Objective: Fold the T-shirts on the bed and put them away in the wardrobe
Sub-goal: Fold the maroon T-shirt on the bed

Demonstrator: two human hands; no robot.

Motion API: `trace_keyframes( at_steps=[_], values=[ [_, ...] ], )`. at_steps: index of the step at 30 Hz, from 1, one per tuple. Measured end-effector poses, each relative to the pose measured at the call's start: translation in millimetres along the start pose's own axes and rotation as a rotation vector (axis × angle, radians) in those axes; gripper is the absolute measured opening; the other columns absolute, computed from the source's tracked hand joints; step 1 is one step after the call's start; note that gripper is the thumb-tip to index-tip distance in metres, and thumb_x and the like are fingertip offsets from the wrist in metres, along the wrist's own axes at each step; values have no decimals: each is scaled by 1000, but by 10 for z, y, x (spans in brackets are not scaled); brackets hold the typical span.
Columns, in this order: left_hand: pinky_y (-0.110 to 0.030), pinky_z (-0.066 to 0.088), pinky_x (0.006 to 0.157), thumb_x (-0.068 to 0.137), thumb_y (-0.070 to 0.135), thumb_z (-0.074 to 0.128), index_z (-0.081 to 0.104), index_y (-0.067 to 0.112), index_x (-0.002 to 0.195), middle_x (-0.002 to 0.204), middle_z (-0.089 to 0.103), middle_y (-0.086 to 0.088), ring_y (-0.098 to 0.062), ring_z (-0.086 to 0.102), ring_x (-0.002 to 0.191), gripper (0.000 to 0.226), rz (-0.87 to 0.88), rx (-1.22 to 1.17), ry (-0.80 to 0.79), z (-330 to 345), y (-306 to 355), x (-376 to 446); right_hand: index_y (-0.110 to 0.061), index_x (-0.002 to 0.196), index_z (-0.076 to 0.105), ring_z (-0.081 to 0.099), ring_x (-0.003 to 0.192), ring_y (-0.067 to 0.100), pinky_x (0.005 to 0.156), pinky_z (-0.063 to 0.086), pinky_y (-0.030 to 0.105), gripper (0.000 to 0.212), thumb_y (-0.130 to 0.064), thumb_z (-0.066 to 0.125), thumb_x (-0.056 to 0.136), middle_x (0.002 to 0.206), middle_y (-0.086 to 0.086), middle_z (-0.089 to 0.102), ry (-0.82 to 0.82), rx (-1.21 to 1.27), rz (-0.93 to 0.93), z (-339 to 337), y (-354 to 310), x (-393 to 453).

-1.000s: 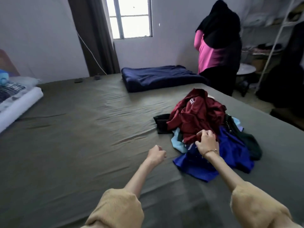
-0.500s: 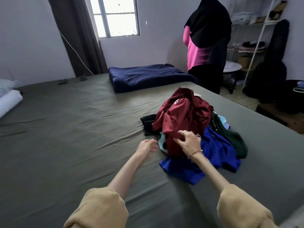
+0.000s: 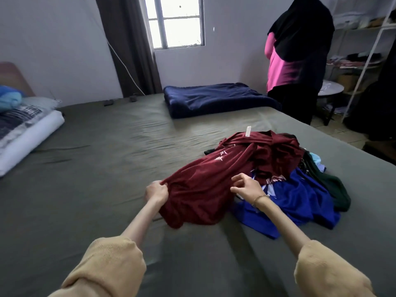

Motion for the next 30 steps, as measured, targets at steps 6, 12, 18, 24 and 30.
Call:
trace_keyframes(
  at_steps=[6,12,18,24,30],
  values=[
    [-35,41,100,95,13,37,59,7,126,130,57,-16,-33,53,120,39,-242,231,73,-700,-779,51,-2,123,48,59,106,32,96,43,38,43,-10,64,83,115,18,62,59,34,175,428,71,70],
    [-31,41,94,96,13,39,59,9,123,127,58,-9,-25,55,118,34,-478,556,161,-1474,-1525,-158,-5,127,41,56,109,36,91,41,36,49,-15,63,85,116,22,60,113,-7,209,747,-172,17],
    [-28,43,93,94,19,46,58,15,124,128,58,-3,-19,55,119,32,-526,678,108,-1616,-1890,-316,-17,138,33,56,114,35,93,43,38,56,-32,57,90,122,20,59,60,-185,177,1127,-452,16],
    [-44,28,108,91,15,46,42,9,136,141,43,-9,-25,35,134,45,-287,605,73,-1271,-1692,-179,-20,115,62,55,113,27,96,36,39,39,-44,39,96,115,12,64,233,-533,38,1336,-729,29],
    [-47,29,107,92,15,43,40,13,136,140,41,-10,-26,34,134,45,11,467,-44,-803,-1292,-120,-22,120,51,53,115,25,90,43,37,40,-40,61,86,121,6,58,90,-592,-103,1385,-815,189]
  ],
)
Point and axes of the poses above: each hand's wrist, its own x-axis towards the middle knuckle, its own z-axis out of the palm, y = z × x, the point moved 5 cm from there along x, towards the middle knuckle
